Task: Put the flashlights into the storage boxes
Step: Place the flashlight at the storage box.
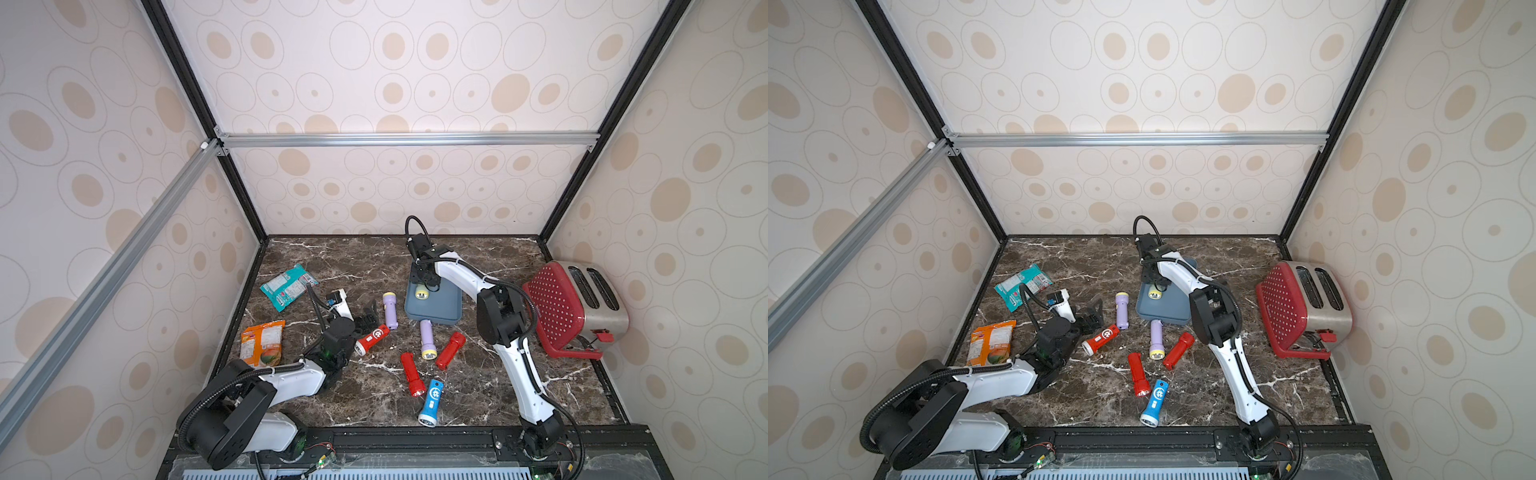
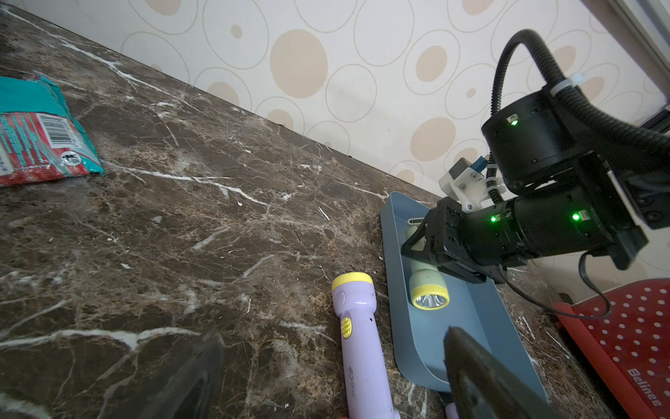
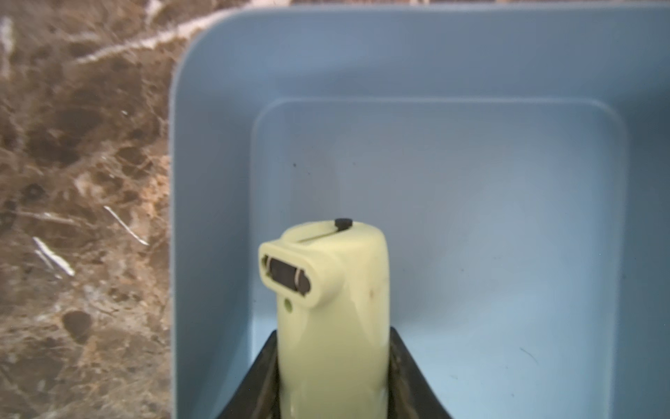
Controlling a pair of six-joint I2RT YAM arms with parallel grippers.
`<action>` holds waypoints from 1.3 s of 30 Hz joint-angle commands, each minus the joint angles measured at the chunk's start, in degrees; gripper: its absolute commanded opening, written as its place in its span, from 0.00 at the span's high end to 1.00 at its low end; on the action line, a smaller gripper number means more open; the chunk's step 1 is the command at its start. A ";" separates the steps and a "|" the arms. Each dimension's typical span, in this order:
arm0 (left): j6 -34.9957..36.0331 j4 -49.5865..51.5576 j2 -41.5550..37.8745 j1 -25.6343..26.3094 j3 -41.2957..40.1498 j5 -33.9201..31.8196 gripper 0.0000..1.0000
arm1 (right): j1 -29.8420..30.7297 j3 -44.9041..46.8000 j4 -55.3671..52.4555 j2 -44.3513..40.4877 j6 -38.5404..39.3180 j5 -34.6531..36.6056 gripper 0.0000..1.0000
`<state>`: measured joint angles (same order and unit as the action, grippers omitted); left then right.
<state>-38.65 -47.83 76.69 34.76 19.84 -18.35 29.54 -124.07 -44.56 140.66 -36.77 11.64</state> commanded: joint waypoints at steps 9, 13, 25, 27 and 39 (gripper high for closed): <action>1.07 -0.25 0.60 -0.19 1.24 -0.02 0.05 | -1.96 -7.17 0.42 5.86 -5.21 -5.41 0.70; 0.69 -0.57 1.91 -0.14 1.77 1.95 0.07 | -2.07 -9.70 0.39 6.64 -6.48 -6.03 0.67; 0.16 -0.29 3.10 -0.15 2.44 2.40 0.07 | -2.50 -11.12 1.04 5.73 -8.20 -10.74 0.38; 0.04 -0.33 3.41 -0.18 2.58 2.74 0.08 | -2.52 -11.03 -0.09 4.75 -7.82 -10.67 0.38; -0.37 0.03 4.35 -0.28 3.37 3.23 0.08 | -2.12 13.65 -9.47 -22.73 -4.49 -8.78 0.37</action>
<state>-38.72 -47.53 80.40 34.76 21.06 -15.27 27.03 -117.40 -49.60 128.77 -41.32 2.09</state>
